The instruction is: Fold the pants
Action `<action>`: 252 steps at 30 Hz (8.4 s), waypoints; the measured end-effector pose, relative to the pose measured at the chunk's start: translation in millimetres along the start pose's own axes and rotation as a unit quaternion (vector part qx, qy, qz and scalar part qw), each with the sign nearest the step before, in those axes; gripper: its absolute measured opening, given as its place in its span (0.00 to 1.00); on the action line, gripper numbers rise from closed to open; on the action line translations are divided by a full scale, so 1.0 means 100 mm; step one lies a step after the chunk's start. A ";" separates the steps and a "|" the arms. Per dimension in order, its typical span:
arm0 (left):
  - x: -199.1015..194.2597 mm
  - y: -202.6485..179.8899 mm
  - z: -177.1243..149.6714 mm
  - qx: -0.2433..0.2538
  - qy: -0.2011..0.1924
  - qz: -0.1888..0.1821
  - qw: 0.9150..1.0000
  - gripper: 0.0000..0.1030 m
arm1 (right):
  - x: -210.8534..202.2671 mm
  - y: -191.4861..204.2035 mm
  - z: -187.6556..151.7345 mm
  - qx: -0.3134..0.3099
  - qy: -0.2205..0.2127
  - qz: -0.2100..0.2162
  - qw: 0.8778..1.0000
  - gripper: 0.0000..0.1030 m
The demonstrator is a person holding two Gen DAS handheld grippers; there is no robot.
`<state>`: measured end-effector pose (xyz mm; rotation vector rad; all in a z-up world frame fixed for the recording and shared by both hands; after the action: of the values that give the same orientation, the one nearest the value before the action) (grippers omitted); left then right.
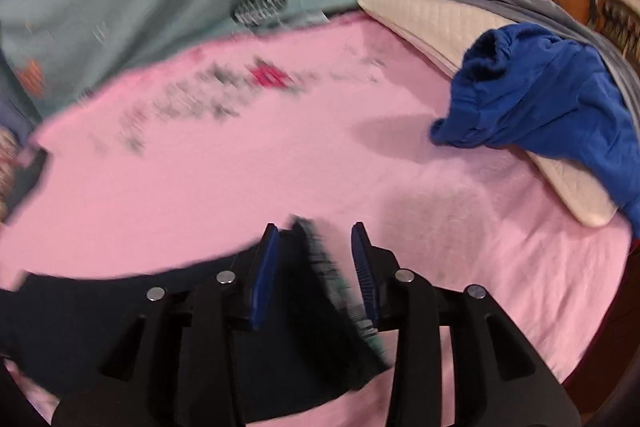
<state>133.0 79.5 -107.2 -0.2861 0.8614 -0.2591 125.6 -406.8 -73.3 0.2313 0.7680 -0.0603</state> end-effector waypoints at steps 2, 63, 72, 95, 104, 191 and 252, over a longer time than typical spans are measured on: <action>0.00 0.00 0.00 0.001 0.001 0.001 1.000 0.98 | -0.02 0.11 -0.12 0.016 0.015 0.069 0.997 0.39; -0.08 -1.23 0.07 0.004 0.014 -0.155 0.988 0.98 | -0.69 1.75 -0.34 -0.221 -0.107 0.011 0.969 0.13; -0.23 -0.44 -0.08 -0.089 0.009 -0.112 0.990 0.98 | -0.03 2.89 -1.30 -0.409 -0.013 0.038 0.912 0.14; -0.05 -0.45 -0.23 -0.003 0.005 -0.086 0.996 0.98 | 0.25 2.56 -0.62 -0.292 0.065 0.073 0.951 0.34; -0.09 -0.45 -0.23 -0.001 0.012 -0.091 0.996 0.98 | 0.26 2.59 -0.82 -0.276 0.058 0.106 0.953 0.62; -0.86 1.21 0.44 -0.259 0.029 -0.210 0.942 0.64 | -0.38 5.23 -1.49 -0.432 -0.105 0.192 0.875 0.18; 0.43 -1.41 -0.07 0.032 0.124 -0.162 0.978 0.97 | 0.12 0.84 -0.74 0.115 0.065 0.173 0.976 0.63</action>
<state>139.2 -67.5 -92.7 -0.3397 1.0489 -0.6354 95.4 -307.9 -117.5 0.5907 0.8420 0.1986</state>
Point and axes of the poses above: each gripper's, at about its wrist camera, not at the fingertips, and x roughly the way its jaws point, y to its left, z to its top, the point moved 4 cm from there along x, roughly the way its jaws point, and after that the axes turned 9 degrees about -x, right-handed, at the moved point
